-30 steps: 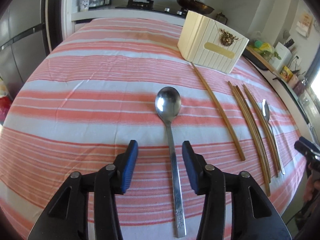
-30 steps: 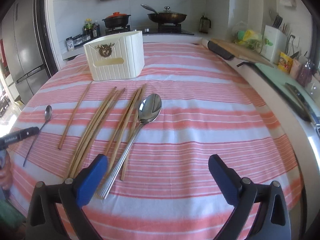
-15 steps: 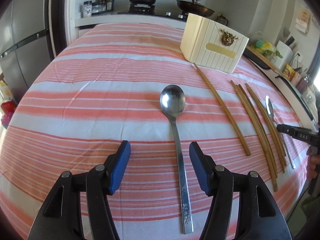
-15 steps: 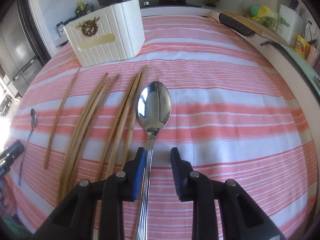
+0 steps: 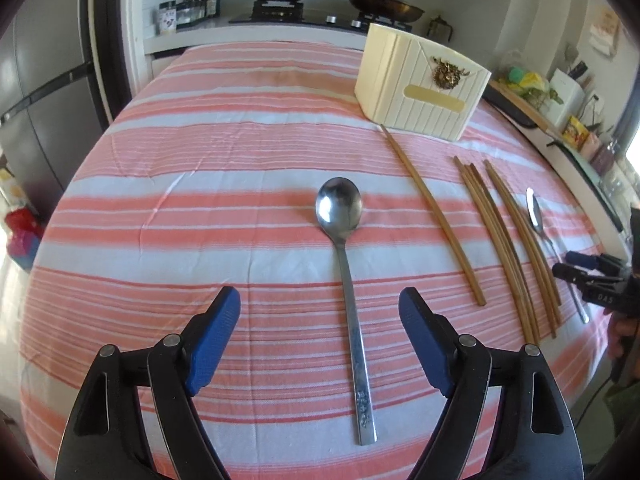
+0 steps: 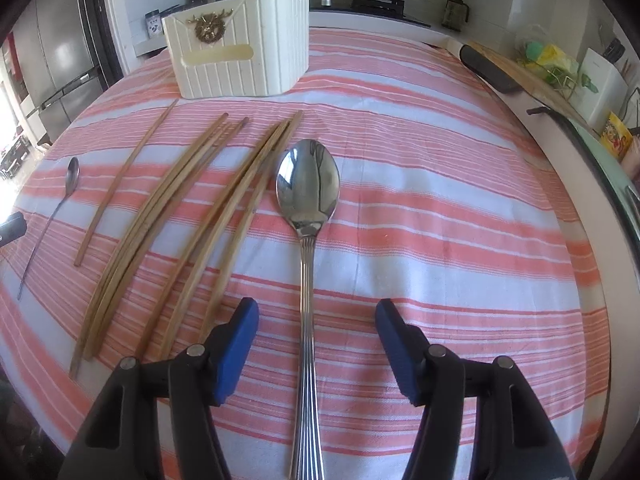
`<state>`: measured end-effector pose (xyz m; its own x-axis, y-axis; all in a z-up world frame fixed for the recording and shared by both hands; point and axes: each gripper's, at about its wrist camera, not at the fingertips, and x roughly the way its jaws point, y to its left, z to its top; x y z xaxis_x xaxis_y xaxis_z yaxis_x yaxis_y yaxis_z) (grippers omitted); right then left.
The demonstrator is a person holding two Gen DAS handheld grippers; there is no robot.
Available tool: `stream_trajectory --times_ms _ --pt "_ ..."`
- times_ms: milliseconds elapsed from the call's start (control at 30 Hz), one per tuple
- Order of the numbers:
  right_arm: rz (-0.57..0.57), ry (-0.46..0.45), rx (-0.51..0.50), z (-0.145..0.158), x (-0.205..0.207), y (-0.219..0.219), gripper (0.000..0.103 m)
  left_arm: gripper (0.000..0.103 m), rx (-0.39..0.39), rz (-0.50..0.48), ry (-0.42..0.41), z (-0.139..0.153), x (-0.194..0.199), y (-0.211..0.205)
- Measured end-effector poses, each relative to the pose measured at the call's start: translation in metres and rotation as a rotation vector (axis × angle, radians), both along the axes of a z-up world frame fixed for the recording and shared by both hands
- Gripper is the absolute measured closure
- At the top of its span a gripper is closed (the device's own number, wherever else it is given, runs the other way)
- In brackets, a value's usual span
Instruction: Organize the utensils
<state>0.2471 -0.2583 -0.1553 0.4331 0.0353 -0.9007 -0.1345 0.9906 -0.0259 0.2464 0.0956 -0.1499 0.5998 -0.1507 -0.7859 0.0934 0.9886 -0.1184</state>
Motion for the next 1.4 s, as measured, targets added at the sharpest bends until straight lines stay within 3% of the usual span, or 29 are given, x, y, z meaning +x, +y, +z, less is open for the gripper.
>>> stream_trajectory --times_ms 133,233,367,400,433,467,500,567,667,767,900,967,1033,1067,1400 --pt "0.032 -0.004 0.02 -0.002 0.014 0.0 0.039 0.02 0.096 -0.014 0.057 -0.011 0.022 -0.023" --pt "0.059 -0.018 0.03 -0.005 0.027 0.004 0.034 0.02 0.114 0.003 0.105 -0.022 0.04 -0.029" --pt "0.078 -0.062 0.024 -0.011 0.054 0.012 0.032 0.02 0.125 0.033 0.097 -0.024 0.059 -0.036" --pt "0.07 -0.074 0.026 -0.012 0.061 0.012 0.033 0.025 0.119 0.043 0.089 -0.024 0.062 -0.036" --pt "0.056 -0.08 0.03 -0.013 0.067 0.012 0.034 0.037 0.116 0.051 0.074 -0.024 0.062 -0.036" --pt "0.042 -0.087 0.026 -0.013 0.071 0.012 0.047 0.048 0.116 0.05 0.057 -0.022 0.06 -0.038" --pt "0.036 -0.091 0.025 -0.011 0.073 0.012 0.061 0.071 0.117 0.045 0.047 -0.02 0.06 -0.037" --pt "0.013 -0.089 0.033 -0.008 0.072 0.01 0.061 0.093 0.099 0.048 0.044 -0.017 0.058 -0.033" --pt "-0.014 -0.123 0.078 0.0 0.061 0.001 0.061 0.1 0.043 0.06 0.026 -0.007 0.053 -0.024" --pt "-0.027 -0.171 0.132 0.016 0.047 -0.006 0.061 0.1 0.04 0.051 -0.025 0.004 0.043 -0.024" --pt "-0.046 -0.193 0.143 0.026 0.039 -0.011 0.061 0.098 0.064 0.033 0.019 -0.002 0.046 -0.028" --pt "-0.06 -0.198 0.136 0.026 0.038 -0.014 0.061 0.085 0.067 0.022 0.004 0.002 0.04 -0.029" --pt "-0.071 -0.201 0.143 0.026 0.036 -0.017 0.061 0.041 0.082 0.015 -0.038 0.01 0.03 -0.03" --pt "-0.075 -0.2 0.143 0.025 0.034 -0.018 0.061 0.032 0.093 0.011 -0.061 0.013 0.025 -0.03" --pt "-0.08 -0.22 0.14 0.029 0.032 -0.018 0.061 0.022 0.095 -0.05 -0.062 0.018 0.004 -0.018"
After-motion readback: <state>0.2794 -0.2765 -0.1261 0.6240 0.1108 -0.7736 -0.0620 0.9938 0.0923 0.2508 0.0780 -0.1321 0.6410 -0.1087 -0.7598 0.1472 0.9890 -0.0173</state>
